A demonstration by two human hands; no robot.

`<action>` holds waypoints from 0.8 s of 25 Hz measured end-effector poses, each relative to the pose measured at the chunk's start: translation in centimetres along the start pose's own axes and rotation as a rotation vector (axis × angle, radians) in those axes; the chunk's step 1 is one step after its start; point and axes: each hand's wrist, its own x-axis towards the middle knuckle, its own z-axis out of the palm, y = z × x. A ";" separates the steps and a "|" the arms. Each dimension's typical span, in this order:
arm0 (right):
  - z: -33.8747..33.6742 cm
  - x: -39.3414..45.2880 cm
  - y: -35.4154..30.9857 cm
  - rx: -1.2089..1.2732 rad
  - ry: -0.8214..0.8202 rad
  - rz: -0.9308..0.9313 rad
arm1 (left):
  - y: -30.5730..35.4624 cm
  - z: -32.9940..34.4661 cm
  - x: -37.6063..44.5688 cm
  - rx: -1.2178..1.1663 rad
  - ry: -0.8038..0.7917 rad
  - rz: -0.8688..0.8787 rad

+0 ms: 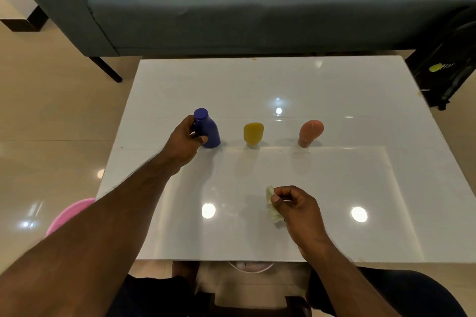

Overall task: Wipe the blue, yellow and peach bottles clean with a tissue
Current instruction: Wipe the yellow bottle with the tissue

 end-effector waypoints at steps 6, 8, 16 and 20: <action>0.0 0.1 -0.2 -0.008 0.003 -0.011 | -0.3 -0.3 -0.1 -0.017 -0.024 -0.034; 0.1 0.0 -0.1 -0.016 0.009 -0.013 | -1.1 -0.5 -0.6 0.049 0.052 -0.114; -0.1 0.1 -0.1 -0.017 0.037 -0.002 | -2.9 4.0 -4.7 0.206 0.001 -0.178; -0.4 0.1 -0.3 -0.027 0.047 -0.006 | -0.2 8.5 -3.9 0.119 -0.032 -0.161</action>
